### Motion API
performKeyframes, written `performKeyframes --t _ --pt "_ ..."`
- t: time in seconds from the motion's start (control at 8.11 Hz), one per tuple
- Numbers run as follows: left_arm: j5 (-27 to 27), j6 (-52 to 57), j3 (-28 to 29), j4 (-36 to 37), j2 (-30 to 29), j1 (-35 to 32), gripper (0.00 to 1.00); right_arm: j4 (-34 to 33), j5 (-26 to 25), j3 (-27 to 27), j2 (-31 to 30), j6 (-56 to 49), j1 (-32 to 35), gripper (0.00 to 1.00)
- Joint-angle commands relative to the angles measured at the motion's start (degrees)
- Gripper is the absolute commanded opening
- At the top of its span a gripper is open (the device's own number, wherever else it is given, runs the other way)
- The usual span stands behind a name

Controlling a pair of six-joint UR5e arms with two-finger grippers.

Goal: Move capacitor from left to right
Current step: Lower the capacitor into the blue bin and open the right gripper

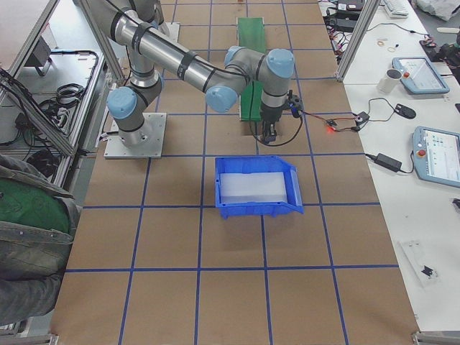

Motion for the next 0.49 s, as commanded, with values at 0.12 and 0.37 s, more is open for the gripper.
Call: performKeyframes --t 0.12,0.37 --pt "0.0 0.0 0.0 -0.1 0.0 0.1 0.97 -0.5 0.1 0.5 1.5 -10.4 -10.2 0.0" --pt "0.0 0.0 0.0 0.0 0.0 0.0 0.97 -0.7 0.9 0.8 5.4 -11.6 -12.9 0.0"
